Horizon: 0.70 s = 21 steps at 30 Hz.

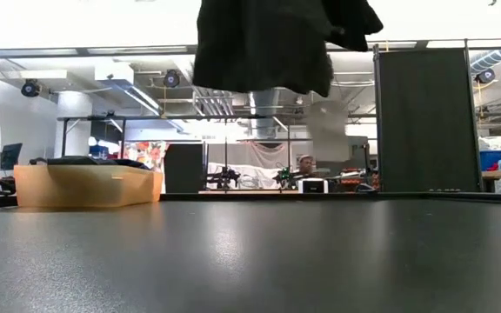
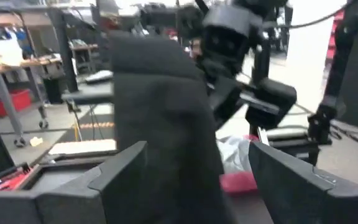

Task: Sort towels by color in basket
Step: Put the black towel into the orange bin

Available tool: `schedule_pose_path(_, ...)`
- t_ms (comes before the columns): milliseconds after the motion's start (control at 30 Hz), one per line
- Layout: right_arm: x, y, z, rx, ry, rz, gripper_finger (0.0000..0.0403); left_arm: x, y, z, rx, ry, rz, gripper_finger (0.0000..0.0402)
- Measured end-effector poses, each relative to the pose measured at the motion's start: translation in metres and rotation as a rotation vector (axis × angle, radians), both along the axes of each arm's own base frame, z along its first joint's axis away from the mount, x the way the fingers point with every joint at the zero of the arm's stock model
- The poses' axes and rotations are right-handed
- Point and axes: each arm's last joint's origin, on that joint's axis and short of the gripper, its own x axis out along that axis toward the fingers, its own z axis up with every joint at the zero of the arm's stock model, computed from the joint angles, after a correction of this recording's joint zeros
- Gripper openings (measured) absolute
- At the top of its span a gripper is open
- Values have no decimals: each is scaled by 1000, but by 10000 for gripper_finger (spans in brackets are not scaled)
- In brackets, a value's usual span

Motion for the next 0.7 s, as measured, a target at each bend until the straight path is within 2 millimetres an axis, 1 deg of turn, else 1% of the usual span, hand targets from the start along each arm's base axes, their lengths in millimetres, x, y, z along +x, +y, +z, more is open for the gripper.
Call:
schedule_pose_path(233, 2, -4, 0, 3, 2, -11, 9, 24, -10, -23, -26, 62, 26, 264)
schedule_pose_path(433, 2, -5, -1, 1, 4, -12, 9, 43, -14, -39, -22, 49, 164, 275)
schedule_pose_path(700, 4, -7, -1, 1, 6, -20, 9, 62, -22, -61, -15, 57, 135, 298)
